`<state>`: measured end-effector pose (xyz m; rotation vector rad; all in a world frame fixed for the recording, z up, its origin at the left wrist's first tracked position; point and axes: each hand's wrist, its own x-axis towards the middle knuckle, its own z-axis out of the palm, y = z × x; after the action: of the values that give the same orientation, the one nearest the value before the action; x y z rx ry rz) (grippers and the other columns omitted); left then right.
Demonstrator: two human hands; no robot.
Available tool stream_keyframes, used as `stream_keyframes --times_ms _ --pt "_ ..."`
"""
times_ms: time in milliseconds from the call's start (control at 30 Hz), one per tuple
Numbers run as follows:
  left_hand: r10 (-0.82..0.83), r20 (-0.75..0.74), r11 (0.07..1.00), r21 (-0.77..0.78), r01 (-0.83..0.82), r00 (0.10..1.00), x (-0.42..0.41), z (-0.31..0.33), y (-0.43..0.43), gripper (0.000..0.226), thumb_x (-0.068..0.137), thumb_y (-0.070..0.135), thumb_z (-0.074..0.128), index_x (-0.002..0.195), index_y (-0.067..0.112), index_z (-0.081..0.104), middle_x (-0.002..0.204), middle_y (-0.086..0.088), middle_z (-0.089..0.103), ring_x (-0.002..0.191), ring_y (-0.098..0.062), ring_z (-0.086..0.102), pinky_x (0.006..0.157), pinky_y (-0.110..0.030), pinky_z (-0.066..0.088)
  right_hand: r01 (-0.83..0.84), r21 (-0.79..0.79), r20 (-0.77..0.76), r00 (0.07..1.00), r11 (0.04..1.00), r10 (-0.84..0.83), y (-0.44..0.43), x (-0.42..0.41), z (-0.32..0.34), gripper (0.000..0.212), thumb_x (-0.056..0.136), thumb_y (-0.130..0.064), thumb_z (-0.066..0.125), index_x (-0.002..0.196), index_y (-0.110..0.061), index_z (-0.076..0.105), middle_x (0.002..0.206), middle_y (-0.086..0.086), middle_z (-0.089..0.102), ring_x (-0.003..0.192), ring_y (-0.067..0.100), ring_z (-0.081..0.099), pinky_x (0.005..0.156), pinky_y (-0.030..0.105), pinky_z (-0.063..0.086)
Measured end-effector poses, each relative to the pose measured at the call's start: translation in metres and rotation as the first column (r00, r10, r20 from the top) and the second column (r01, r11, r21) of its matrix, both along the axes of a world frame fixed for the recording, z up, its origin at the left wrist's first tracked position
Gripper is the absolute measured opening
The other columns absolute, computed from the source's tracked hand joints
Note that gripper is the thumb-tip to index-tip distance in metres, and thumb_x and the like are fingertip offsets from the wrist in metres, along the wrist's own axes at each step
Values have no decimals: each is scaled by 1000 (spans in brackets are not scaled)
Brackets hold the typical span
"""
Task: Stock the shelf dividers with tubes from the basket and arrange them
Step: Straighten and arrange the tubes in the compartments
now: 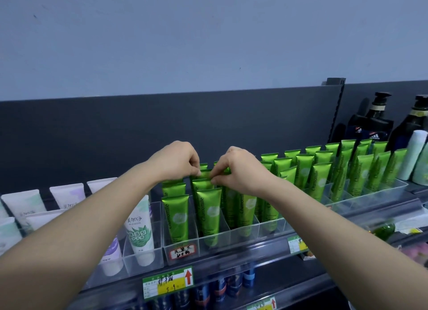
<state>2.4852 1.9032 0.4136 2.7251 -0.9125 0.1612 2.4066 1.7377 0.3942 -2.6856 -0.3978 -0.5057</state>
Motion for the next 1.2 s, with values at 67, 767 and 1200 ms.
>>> stream_keyframes --times_ms 67,767,1200 --pt "-1 -6 1000 -11 1 1000 -1 0 2 9 78 27 75 71 22 72 71 7 68 73 -12 62 69 -32 53 0 -4 9 1000 1000 0 0 2 0 12 80 -25 73 91 -26 77 88 -6 73 98 12 48 84 29 43" --pt "21 -6 1000 -14 -21 1000 -2 -1 7 12 76 28 76 69 20 72 70 4 68 72 -15 64 69 -35 55 6 -25 28 1000 1000 -5 -2 2 -3 11 82 -24 71 91 -25 77 89 -10 72 94 8 44 78 24 38" --pt "-3 -39 1000 -19 2 999 -1 4 9 17 74 37 78 70 21 74 67 4 68 67 -12 60 63 -34 50 12 48 72 997 999 -16 -1 11 2 10 84 -27 69 89 -23 77 87 -9 72 86 6 49 78 25 41"
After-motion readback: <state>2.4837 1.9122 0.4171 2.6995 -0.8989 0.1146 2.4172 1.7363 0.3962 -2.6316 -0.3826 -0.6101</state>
